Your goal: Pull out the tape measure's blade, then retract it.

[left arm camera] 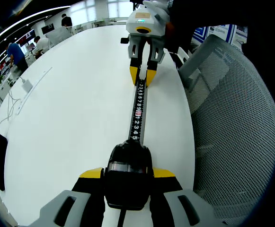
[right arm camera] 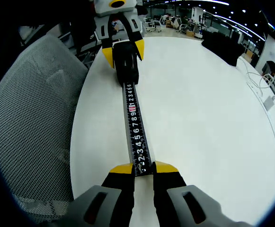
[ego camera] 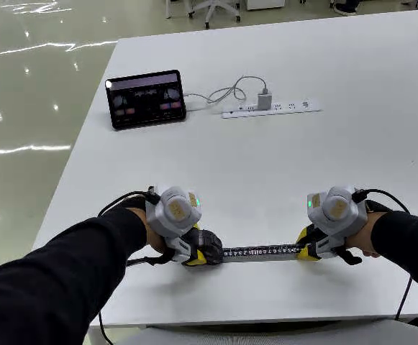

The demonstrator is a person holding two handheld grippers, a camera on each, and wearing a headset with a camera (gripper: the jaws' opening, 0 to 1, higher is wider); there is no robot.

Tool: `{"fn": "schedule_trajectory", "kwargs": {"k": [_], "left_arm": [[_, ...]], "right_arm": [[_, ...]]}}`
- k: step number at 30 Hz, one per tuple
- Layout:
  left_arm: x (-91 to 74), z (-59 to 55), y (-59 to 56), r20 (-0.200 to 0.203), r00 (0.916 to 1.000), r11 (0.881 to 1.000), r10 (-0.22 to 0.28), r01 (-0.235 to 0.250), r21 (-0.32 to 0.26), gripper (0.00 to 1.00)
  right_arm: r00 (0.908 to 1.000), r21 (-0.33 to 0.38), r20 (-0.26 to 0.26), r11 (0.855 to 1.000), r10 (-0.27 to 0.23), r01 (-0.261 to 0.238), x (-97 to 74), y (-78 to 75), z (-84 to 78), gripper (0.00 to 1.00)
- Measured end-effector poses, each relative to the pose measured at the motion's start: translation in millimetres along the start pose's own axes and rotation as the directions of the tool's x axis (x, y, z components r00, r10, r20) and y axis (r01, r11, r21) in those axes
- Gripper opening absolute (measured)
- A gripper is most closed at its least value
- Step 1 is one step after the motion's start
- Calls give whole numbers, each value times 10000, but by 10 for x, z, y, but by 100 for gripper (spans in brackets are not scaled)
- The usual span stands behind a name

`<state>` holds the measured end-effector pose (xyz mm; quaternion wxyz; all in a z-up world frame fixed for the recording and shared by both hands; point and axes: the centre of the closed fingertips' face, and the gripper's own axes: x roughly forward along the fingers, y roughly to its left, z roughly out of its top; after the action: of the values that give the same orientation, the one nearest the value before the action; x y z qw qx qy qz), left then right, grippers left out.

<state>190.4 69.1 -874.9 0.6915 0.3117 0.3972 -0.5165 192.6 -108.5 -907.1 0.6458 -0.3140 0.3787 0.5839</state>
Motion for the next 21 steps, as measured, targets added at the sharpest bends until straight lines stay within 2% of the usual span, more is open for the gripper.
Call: {"fn": "schedule_trajectory", "kwargs": {"k": [21], "left_arm": [[3,8,-9,-3,10000,10000,21,-21,-29,32]], "right_arm": [[9999,58,-124,10000,-59,59,-100,-19,-143,9]]}}
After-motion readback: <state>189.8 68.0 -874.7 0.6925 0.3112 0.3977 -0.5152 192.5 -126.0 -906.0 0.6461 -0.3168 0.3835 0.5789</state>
